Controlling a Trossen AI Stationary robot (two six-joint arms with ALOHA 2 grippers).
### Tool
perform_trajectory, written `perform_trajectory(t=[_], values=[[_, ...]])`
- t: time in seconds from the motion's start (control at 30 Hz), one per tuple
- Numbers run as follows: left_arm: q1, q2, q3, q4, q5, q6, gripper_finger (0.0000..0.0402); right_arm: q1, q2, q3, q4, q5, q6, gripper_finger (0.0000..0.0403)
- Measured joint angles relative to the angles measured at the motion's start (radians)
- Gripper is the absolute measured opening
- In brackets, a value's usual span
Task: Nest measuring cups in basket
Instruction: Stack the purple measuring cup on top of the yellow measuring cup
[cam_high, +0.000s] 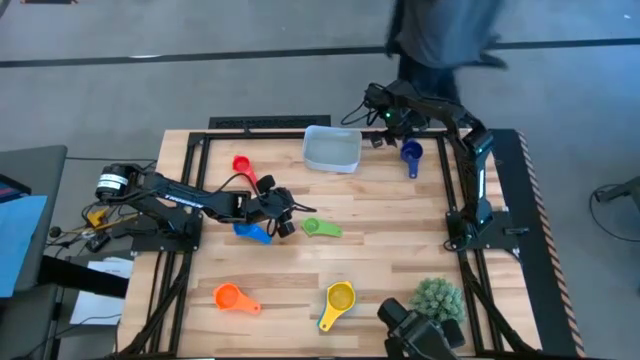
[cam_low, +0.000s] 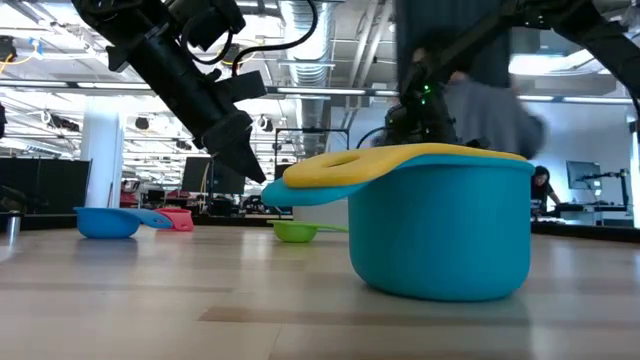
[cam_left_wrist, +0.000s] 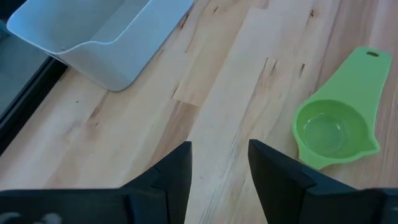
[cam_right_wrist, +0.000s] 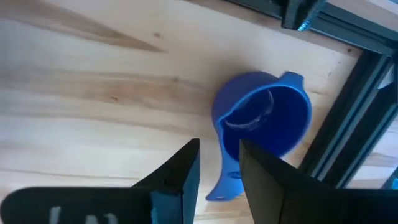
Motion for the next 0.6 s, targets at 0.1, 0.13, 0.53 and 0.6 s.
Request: perform_trajectory(t=[0.1,0.13,0.53,0.6], values=[[0.000,0.000,0.000,-0.001,0.001,-0.008,0.0148,0.005,0.019,-0.005,-0.005,0.000,-0.026,0.0151],[-0.002,0.000,0.000,-0.004,0.001,-0.012,0.0148,0.008,0.027,-0.010,-0.005,0.000,-0.034,0.0155],[-0.006,0.000,0.000,-0.042,-0.001,-0.026,0.0148,0.026,0.092,-0.044,-0.016,0.011,-0.084,0.0154],[-0.006,0.000,0.000,-0.042,-0.002,-0.026,0.0148,0.026,0.090,-0.043,-0.009,0.027,-0.084,0.0143]])
